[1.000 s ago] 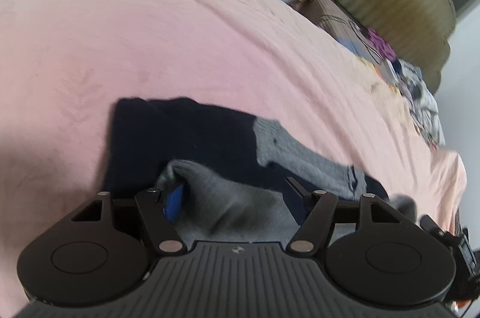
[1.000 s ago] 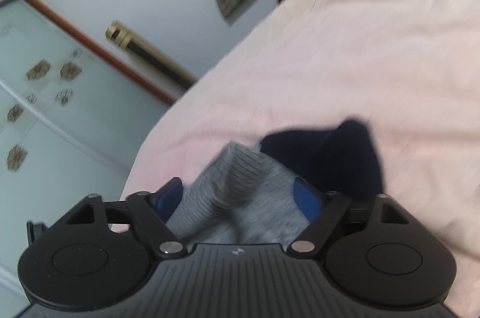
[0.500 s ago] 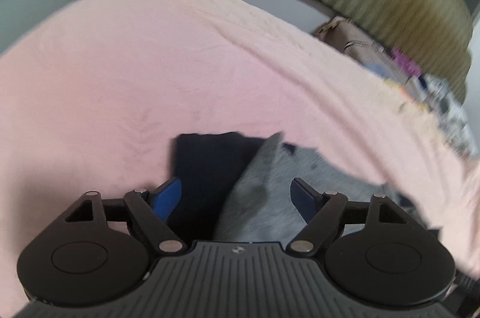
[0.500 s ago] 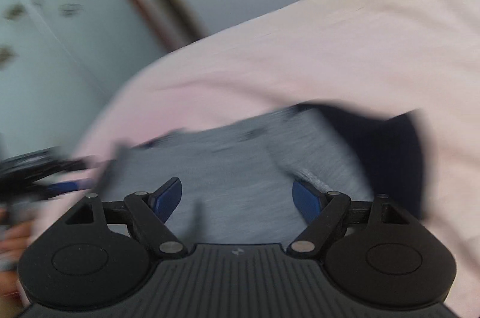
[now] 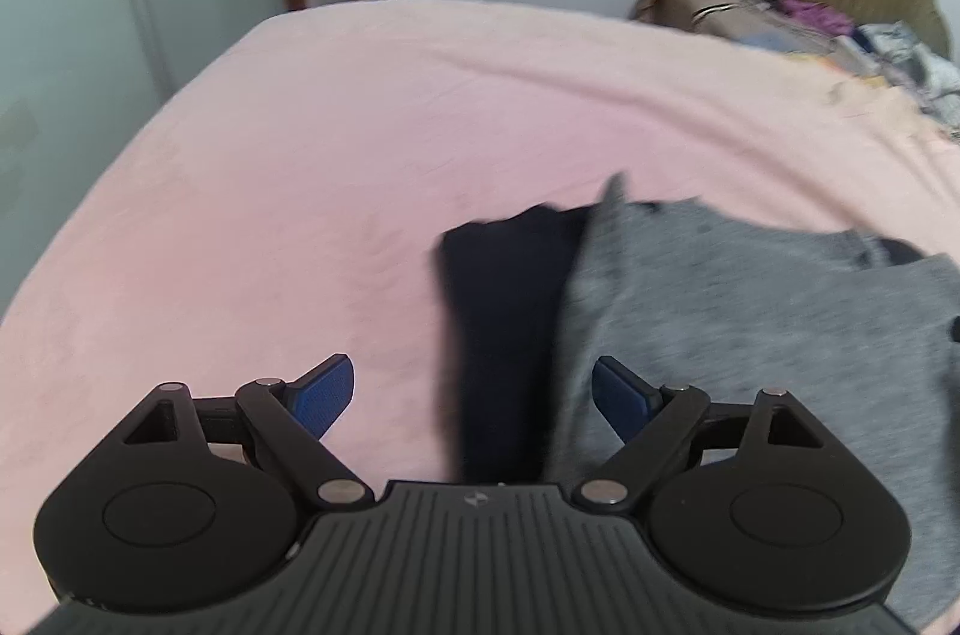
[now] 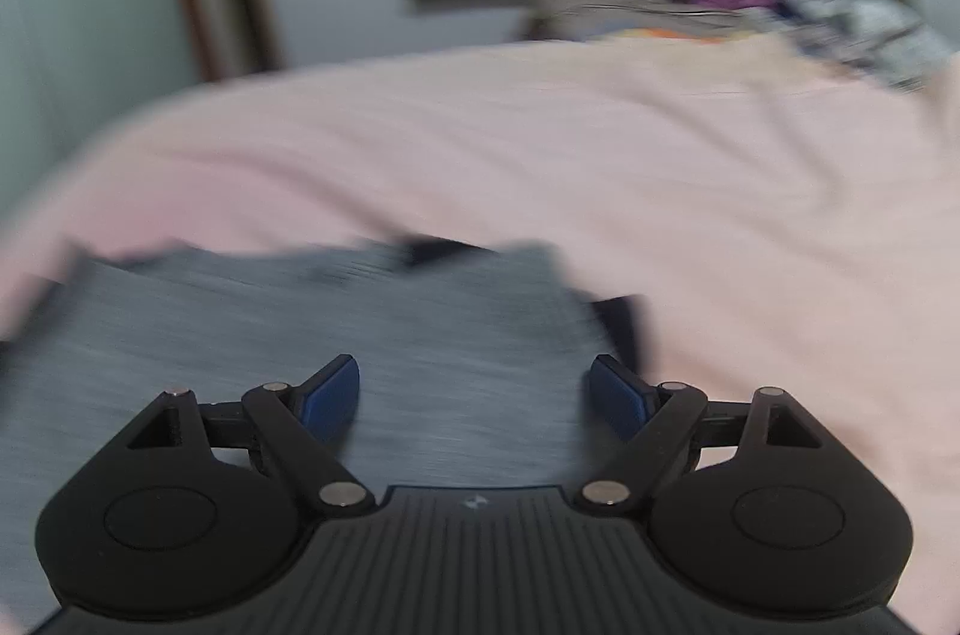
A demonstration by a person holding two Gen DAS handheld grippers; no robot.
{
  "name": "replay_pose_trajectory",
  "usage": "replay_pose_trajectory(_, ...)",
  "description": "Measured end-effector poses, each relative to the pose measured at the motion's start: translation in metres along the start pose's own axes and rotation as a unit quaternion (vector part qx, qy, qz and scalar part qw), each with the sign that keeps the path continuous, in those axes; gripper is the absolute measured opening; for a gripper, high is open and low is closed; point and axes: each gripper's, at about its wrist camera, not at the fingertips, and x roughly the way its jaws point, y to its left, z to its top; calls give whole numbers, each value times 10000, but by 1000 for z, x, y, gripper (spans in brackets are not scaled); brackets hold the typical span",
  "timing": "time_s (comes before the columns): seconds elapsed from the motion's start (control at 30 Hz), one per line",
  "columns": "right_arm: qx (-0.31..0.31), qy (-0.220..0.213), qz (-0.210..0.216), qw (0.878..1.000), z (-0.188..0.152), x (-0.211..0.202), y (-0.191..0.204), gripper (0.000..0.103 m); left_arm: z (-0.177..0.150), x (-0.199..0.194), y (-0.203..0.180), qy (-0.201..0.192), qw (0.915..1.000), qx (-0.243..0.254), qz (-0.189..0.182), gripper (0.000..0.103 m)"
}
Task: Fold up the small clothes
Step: 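Lift both open tools away from the folded sweater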
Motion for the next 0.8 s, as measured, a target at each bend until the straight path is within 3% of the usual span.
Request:
replay_pose_trajectory(0.03,-45,-112,-361,9993,-4,-3,0,85,-3,-3,7,20,10000,-83,-40,85)
replay_pose_trajectory(0.07,-53,-293,-418,9987,-8,-11,-2,85,-5,-7,15,3,9998,-138,-173,85)
replay_pose_trajectory(0.17,57,-750,-74,9971,-20,-36,-8,85,-19,-22,33,3,9975,-117,-698,88)
replay_pose_trajectory(0.27,-38,-895,-375,9953,-28,-44,-8,86,-35,-30,38,53,9948,22,-1013,91)
replay_pose_trajectory(0.43,304,-480,695,9960,-43,-63,-27,85,-63,-43,43,212,9889,238,-1454,90)
replay_pose_trajectory(0.5,472,-325,889,9944,-50,-73,-32,85,-74,-50,46,208,9865,264,-1605,83)
replay_pose_trajectory(0.67,678,-3,1276,9895,-71,-100,-50,85,-87,-46,49,505,9763,98,-2101,48)
replay_pose_trajectory(0.73,774,113,1400,9871,-82,-111,-56,85,-90,-43,47,540,9750,100,-2153,43)
replay_pose_trajectory(0.8,833,176,1495,9851,-91,-116,-60,76,-92,-42,43,515,9737,135,-2215,37)
